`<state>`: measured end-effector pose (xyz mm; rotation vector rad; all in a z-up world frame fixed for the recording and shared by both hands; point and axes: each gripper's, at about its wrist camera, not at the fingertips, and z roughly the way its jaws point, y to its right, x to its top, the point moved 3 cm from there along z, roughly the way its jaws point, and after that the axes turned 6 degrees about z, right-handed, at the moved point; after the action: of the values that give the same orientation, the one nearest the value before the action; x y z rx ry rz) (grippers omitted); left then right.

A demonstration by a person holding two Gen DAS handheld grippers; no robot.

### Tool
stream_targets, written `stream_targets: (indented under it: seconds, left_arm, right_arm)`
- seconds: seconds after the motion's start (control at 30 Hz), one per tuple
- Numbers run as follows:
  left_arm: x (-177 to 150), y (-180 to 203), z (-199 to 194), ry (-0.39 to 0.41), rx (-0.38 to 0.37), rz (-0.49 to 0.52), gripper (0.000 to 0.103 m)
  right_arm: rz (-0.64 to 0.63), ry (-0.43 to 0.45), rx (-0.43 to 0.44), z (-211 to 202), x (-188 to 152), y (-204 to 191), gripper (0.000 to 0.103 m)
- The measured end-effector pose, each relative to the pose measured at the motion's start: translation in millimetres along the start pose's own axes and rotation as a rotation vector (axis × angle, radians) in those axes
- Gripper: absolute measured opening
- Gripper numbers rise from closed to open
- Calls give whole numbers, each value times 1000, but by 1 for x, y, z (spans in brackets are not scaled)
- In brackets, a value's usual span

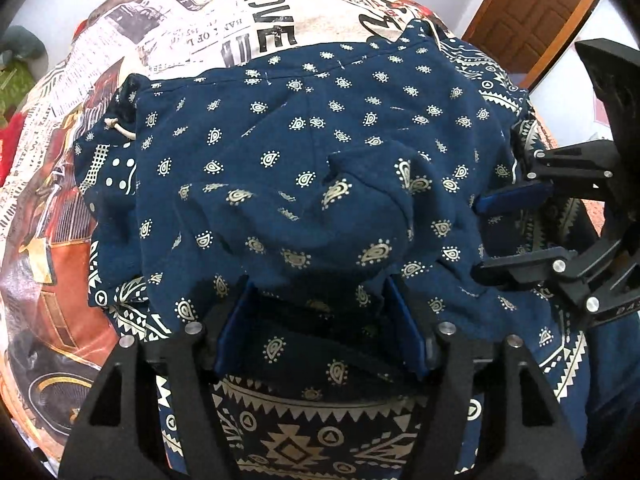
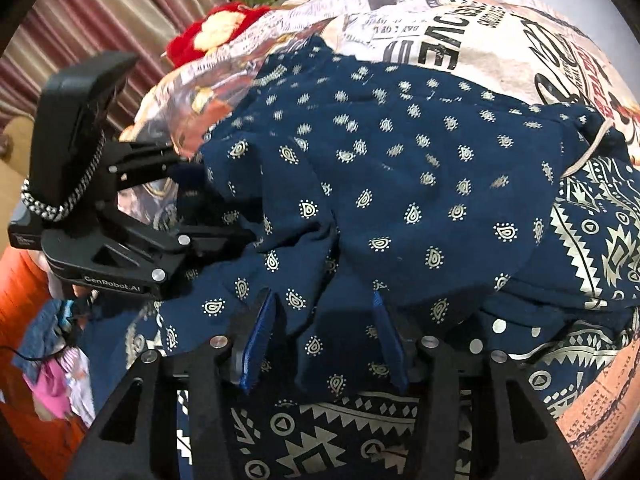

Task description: Fold large clothes

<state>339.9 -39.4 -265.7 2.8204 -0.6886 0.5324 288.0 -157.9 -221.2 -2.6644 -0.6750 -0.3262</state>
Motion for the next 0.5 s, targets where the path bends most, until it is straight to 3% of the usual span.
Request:
stream_targets:
  seconds: [0.2, 0.3, 0.5]
  left_arm:
    - [-3, 8, -18, -3, -22, 50, 65]
    - [1, 5, -47, 64, -40, 38, 65]
    - [43, -38, -72, 136, 67, -84, 65]
  right_arm:
    - [-12, 1, -22, -5, -8, -1, 48]
    - [-37, 13, -43, -13, -16, -5, 48]
    - [-46, 18, -44, -23, -24, -9, 48]
